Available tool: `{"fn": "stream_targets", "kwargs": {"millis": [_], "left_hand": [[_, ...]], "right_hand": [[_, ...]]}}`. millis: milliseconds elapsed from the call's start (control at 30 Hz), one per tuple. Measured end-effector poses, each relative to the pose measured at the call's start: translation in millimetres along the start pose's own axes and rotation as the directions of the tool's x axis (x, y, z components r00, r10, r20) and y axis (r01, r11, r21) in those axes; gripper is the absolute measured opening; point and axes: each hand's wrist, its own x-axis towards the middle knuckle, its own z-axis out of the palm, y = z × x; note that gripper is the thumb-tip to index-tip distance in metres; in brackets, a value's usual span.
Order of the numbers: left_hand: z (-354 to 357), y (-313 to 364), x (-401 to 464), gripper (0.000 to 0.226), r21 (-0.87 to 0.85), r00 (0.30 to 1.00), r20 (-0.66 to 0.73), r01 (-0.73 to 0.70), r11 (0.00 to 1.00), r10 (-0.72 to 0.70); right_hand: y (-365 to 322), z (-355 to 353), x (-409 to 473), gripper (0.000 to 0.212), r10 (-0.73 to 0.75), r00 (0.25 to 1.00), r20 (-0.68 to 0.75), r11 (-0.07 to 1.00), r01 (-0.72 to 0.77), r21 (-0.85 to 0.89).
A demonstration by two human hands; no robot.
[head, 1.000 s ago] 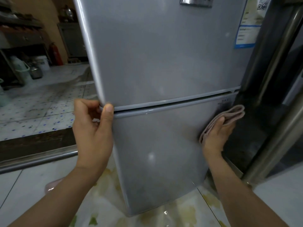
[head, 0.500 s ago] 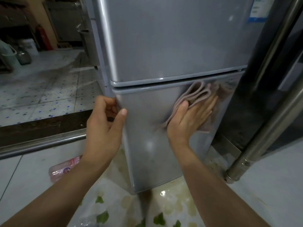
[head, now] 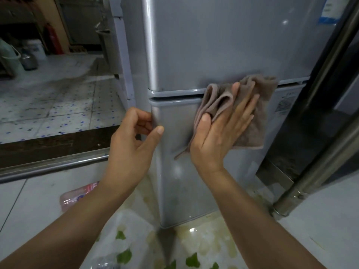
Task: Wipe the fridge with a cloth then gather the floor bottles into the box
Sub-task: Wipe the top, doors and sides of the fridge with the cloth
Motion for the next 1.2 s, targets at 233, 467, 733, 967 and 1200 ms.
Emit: {"fn": "stream_targets", "kwargs": {"millis": [233,467,733,967,1200], "left_hand": [[-15.4,0.7,-10.8,0.032,-0.013,0.997,0.06,0.058,0.998,-0.057],[-43.5,-6.5,-22.7,0.028,0.009,0.992,0.013,0.126,0.992,-0.126],[-53.3,-18.4,-28.2,0.019,0.069,0.977,-0.042,0.212,0.975,-0.21],[-54.4,-16.3,-36.7,0.016,0.098,0.974,0.005,0.223,0.97,-0.225],[-33.0,-16.5,-29.6,0.02,0.074,0.975,0.012,0.222,0.972,-0.223]], "right_hand": [[18.2,-2.5,-106.2,0.05,-0.298,0.898,0.325,0.94,0.334,-0.062],[-38.0,5.6,-48.8,0.056,-0.267,0.952,0.146,0.959,0.278,-0.058],[-20.1,16.8,-107.6,0.064,-0.385,0.882,0.273,0.862,0.449,-0.234],[13.6,7.9,-145.7,0.07,-0.521,0.733,0.438,0.737,0.645,-0.203],[-7.9,17.6,-64.5,0.063,-0.524,0.844,0.111,0.838,0.535,-0.109]]}}
